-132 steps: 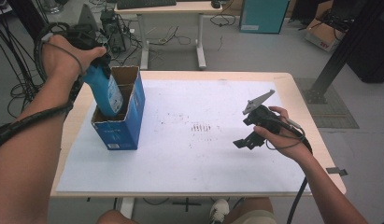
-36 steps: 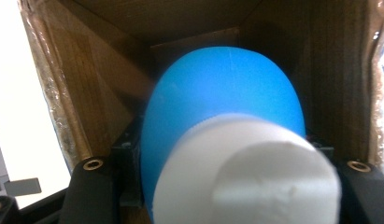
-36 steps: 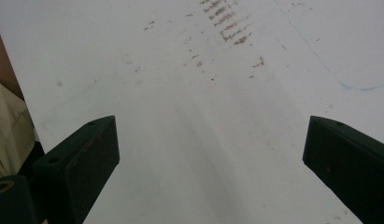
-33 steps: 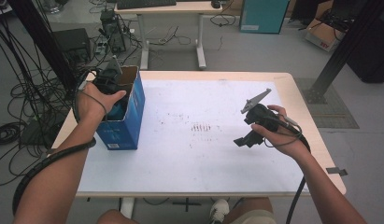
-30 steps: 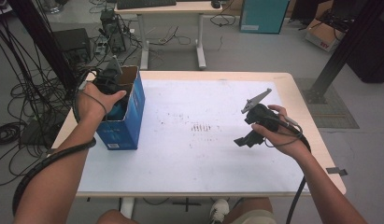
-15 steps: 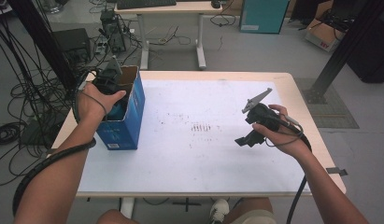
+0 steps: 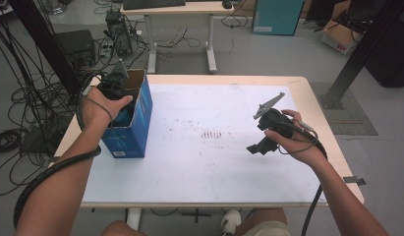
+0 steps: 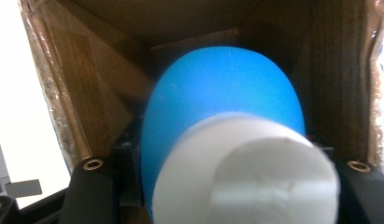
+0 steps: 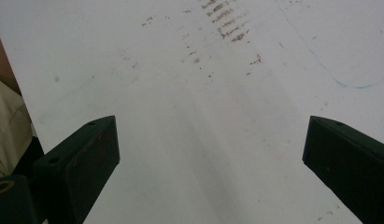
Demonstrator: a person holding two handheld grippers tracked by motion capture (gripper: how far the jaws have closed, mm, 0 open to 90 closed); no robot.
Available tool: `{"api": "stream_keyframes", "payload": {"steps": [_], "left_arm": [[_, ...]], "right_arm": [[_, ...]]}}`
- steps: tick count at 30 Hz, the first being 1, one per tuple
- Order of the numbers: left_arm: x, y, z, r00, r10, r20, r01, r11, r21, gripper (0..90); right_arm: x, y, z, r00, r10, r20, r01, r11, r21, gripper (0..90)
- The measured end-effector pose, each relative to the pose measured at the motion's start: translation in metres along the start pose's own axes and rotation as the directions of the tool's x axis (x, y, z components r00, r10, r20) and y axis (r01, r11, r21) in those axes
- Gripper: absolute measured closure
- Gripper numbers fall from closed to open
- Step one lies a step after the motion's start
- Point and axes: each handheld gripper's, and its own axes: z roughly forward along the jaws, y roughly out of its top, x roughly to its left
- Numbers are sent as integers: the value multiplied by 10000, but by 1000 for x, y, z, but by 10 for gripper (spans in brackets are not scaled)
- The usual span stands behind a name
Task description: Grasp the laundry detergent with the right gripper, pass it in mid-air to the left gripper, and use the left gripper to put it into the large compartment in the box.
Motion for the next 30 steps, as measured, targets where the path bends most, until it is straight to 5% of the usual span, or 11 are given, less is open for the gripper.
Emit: {"api": "stream_keyframes", "payload": {"steps": [30], "left_arm": [[1,0,0,10000,-5,25,5,10000,-24,369]], "right_arm": [[0,-2,0,10000,-76,39,75,9999,92,38]]}}
